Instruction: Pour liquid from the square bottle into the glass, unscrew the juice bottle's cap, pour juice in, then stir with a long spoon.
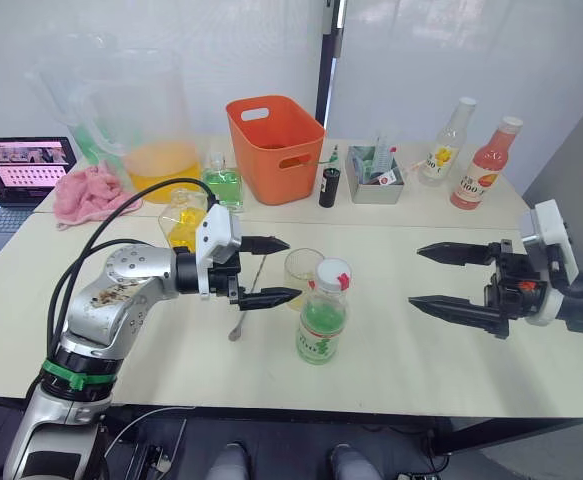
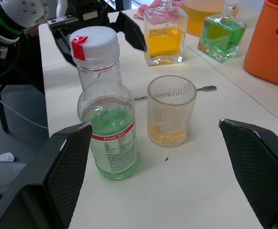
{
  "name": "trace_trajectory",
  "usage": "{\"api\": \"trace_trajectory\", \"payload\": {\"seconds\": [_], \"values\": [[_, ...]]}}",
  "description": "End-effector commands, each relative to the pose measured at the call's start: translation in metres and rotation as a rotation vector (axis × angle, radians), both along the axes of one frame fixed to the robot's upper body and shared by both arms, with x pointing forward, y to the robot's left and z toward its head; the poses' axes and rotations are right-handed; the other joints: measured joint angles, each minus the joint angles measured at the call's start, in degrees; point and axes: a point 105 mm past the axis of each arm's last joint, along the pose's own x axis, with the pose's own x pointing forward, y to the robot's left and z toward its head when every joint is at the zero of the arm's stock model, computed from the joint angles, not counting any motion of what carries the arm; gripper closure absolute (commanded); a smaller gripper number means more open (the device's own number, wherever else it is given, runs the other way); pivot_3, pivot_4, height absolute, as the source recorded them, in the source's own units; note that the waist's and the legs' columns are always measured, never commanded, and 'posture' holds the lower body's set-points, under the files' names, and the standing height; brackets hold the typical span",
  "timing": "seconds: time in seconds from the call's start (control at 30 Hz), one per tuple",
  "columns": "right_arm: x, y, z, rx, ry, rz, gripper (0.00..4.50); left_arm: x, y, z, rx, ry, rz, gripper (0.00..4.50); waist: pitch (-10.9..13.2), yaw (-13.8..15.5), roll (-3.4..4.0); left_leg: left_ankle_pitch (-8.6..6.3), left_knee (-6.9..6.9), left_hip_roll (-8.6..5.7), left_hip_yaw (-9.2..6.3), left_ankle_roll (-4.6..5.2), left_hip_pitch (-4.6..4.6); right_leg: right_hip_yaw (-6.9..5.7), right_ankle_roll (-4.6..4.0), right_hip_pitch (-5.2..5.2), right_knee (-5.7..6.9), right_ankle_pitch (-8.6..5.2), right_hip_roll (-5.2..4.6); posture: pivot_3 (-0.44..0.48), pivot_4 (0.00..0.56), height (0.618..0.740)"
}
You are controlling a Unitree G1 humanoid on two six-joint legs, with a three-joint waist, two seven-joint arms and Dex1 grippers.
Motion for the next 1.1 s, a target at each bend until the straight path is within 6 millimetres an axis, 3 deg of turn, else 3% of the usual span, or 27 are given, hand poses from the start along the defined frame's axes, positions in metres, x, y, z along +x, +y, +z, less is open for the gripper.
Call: {"api": "trace_trajectory", "payload": {"seconds": [0.03,0.3,0.57,0.73,1.0,1.1], "values": [[-0.007,0.000,0.013,0.003,-0.056,-0.005,0.02,-0.005,-0.005,0.006,0.021,-0.010,-0.064,0.00,0.0,0.0,0.00,0.00,0.00,0.00,0.00,0.00,0.00,0.00,0.00,0.00,0.00,0.00,0.00,0.000,0.150,0.740],[-0.010,0.001,0.013,0.017,-0.064,-0.039,0.02,-0.008,-0.032,0.012,-0.070,0.055,-0.124,0.00,0.0,0.1,0.00,0.00,0.09,-0.01,-0.01,0.00,-0.05,0.00,0.05,0.02,-0.01,0.02,0.00,0.000,0.150,0.740],[-0.008,-0.002,0.013,0.005,-0.078,-0.062,0.02,-0.012,-0.042,0.014,-0.107,0.036,-0.156,0.00,0.0,-0.1,0.00,0.00,0.10,-0.01,-0.02,0.01,-0.04,0.01,0.06,0.02,0.01,0.03,0.01,0.000,0.150,0.740],[-0.007,-0.002,0.013,0.005,-0.085,-0.069,0.02,-0.013,-0.046,0.004,-0.092,0.029,-0.171,0.00,0.0,0.0,0.00,0.00,0.12,-0.02,-0.02,0.00,-0.04,0.01,0.06,0.04,0.00,0.03,0.01,0.000,0.150,0.740],[-0.008,0.001,0.012,0.004,-0.091,-0.060,0.00,-0.012,-0.051,-0.004,-0.090,0.044,-0.172,2.57,0.0,0.0,0.00,0.00,0.13,-0.02,-0.02,0.01,-0.04,0.01,0.06,0.04,0.00,0.03,0.01,0.000,0.150,0.740],[-0.010,0.007,0.013,0.009,-0.093,-0.032,0.00,-0.009,-0.051,-0.005,-0.091,0.043,-0.165,3.05,0.0,0.1,0.00,0.00,0.13,-0.02,-0.02,0.01,-0.04,0.01,0.07,0.05,0.00,0.03,0.01,0.000,0.150,0.740]]}}
